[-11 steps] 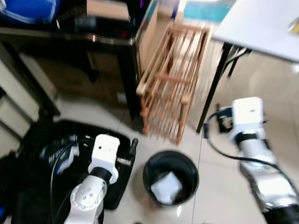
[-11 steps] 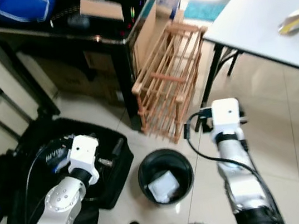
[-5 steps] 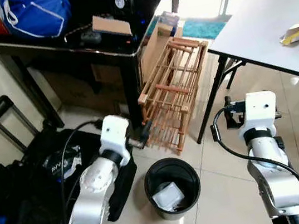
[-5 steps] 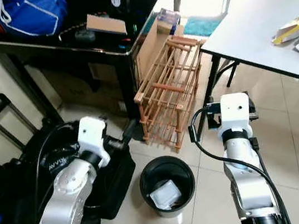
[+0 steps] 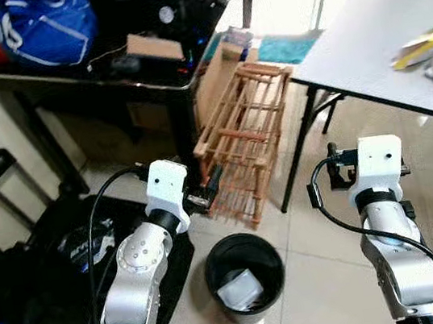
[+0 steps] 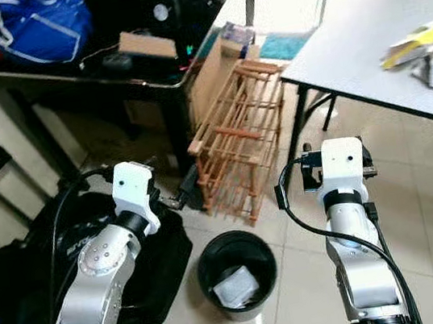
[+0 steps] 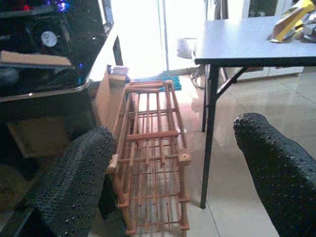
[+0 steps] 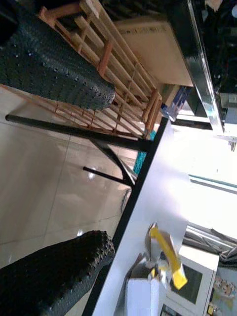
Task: Picking trash to rubbish bin
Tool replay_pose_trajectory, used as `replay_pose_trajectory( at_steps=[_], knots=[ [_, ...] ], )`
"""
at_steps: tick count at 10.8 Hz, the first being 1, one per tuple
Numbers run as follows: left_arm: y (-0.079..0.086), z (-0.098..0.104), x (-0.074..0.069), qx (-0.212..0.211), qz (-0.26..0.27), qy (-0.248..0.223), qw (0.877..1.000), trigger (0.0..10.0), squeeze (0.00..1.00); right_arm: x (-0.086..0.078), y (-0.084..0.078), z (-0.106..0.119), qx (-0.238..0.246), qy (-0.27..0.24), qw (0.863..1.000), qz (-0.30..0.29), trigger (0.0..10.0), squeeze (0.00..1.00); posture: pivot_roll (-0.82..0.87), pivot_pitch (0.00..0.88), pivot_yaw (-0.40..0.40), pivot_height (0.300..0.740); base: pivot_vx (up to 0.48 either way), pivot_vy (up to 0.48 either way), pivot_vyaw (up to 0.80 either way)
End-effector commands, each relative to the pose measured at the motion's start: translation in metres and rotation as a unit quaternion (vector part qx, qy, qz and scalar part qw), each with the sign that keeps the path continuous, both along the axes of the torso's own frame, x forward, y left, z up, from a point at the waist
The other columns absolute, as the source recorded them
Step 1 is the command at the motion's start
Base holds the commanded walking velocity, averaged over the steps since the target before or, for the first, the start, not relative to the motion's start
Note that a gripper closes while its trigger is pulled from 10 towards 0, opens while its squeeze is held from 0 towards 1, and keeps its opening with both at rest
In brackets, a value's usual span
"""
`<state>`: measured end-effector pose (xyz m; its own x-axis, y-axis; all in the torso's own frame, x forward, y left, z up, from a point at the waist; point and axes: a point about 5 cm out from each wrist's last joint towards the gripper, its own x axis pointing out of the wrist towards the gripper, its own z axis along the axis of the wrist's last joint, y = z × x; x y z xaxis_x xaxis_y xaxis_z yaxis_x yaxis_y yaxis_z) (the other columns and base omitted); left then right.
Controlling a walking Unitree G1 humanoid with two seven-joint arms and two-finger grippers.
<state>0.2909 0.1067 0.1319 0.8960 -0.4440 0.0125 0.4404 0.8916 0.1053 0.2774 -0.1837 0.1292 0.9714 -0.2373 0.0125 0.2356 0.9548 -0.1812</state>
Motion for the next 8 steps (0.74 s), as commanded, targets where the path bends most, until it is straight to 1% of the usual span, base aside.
replay_pose_trajectory(
  at_steps=[1, 8],
  knots=[
    [-0.0070, 0.0025, -0.0017, -0.007, -0.017, -0.001, 1.000, 10.0, 0.00, -0.0024, -0.0047, 0.0041, 0.003, -0.003, 1.000, -0.008, 10.0, 0.00, -0.01, 0.062, 0.020, 0.740, 0.000, -0.480, 0.00],
    [-0.0069, 0.0007, 0.0009, -0.012, -0.019, 0.008, 1.000, 10.0, 0.00, -0.0016, -0.0051, 0.0066, 0.000, 0.002, 1.000, -0.010, 10.0, 0.00, -0.01, 0.053, 0.015, 0.740, 0.000, -0.480, 0.00]
  ],
)
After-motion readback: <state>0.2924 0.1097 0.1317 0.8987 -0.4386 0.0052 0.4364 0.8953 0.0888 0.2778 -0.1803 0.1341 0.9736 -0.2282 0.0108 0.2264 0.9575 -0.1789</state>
